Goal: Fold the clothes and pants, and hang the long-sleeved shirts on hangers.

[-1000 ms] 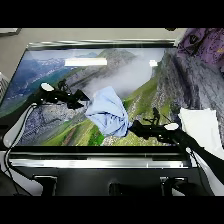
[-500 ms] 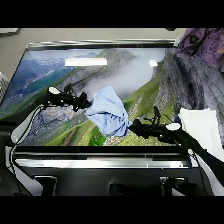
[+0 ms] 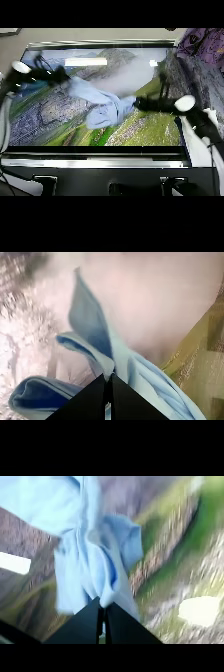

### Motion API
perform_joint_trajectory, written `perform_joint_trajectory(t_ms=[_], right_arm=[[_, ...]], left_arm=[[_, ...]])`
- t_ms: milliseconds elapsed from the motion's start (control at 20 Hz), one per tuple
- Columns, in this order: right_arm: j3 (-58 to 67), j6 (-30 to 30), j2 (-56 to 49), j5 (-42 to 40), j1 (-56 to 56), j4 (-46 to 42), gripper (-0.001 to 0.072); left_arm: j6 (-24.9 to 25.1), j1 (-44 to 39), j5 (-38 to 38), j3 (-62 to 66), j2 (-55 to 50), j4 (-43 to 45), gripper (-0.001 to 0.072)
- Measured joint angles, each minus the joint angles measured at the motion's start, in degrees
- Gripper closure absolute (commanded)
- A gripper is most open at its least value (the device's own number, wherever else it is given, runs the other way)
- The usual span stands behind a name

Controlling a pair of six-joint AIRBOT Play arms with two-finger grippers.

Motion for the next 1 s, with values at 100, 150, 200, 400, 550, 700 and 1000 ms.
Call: perform_joint_trajectory(t_ms=[100,150,200,400,550,700,1000], right_arm=[[11.78,2.03,0.52,3.61,0.00,-7.45,0.0681],[17.57,2.84,0.98,5.51,0.00,-10.51,0.0681],[23.10,3.30,1.70,7.17,0.00,-13.22,0.0681],[38.97,4.52,6.93,12.28,0.00,-20.02,0.0681],[44.15,6.73,12.52,13.51,0.00,-25.03,0.0681],[46.10,10.73,16.33,13.70,0.00,-30.84,0.0681],[47.01,21.16,9.90,8.39,0.00,-40.59,0.0680]], left_arm=[[-0.81,2.25,-1.62,5.86,5.49,3.96,0.0696],[-0.98,3.28,-2.19,7.85,8.31,5.88,0.0696],[-1.36,4.33,-3.02,9.40,11.61,7.72,0.0695],[-1.79,7.13,-4.92,12.37,25.38,14.80,0.0695],[-2.95,7.85,-8.17,12.87,34.60,20.68,0.0695],[-4.81,8.13,-10.54,11.34,41.92,25.11,0.0695],[-10.32,8.11,-12.02,3.69,44.76,26.18,0.0695]])
